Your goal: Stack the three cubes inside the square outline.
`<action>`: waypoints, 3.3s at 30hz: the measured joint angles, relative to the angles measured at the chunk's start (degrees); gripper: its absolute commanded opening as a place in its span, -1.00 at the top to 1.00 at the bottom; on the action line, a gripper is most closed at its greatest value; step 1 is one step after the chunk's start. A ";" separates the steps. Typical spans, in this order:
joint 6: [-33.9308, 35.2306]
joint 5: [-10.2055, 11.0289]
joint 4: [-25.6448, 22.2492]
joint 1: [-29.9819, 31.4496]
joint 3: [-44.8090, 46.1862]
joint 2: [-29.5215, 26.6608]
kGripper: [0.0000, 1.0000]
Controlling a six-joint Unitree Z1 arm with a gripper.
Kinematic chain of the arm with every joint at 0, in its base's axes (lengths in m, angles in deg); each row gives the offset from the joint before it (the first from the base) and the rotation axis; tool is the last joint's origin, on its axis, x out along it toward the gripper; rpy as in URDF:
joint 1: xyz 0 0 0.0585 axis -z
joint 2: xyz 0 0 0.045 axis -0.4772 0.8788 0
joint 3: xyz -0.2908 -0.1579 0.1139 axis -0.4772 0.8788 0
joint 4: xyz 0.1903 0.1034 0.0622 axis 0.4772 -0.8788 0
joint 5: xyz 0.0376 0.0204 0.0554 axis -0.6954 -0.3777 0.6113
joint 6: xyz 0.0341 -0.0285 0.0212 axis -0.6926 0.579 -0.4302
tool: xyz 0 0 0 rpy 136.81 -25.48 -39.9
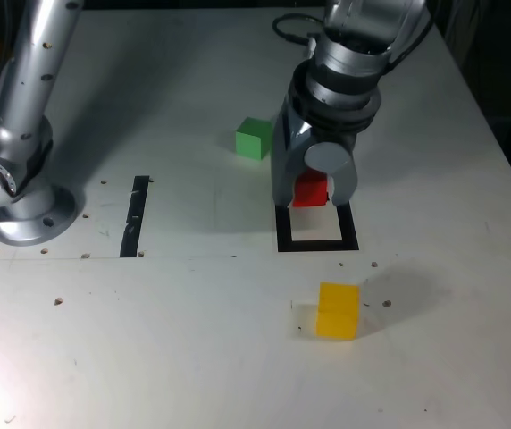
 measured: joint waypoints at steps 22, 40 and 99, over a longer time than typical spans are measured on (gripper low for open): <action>-1.49 -1.05 3.22 -1.01 1.24 3.66 0.47; -2.30 0.15 -0.88 -1.01 -1.96 4.47 -0.99; 3.26 -6.10 0.98 17.02 -9.55 11.94 -0.31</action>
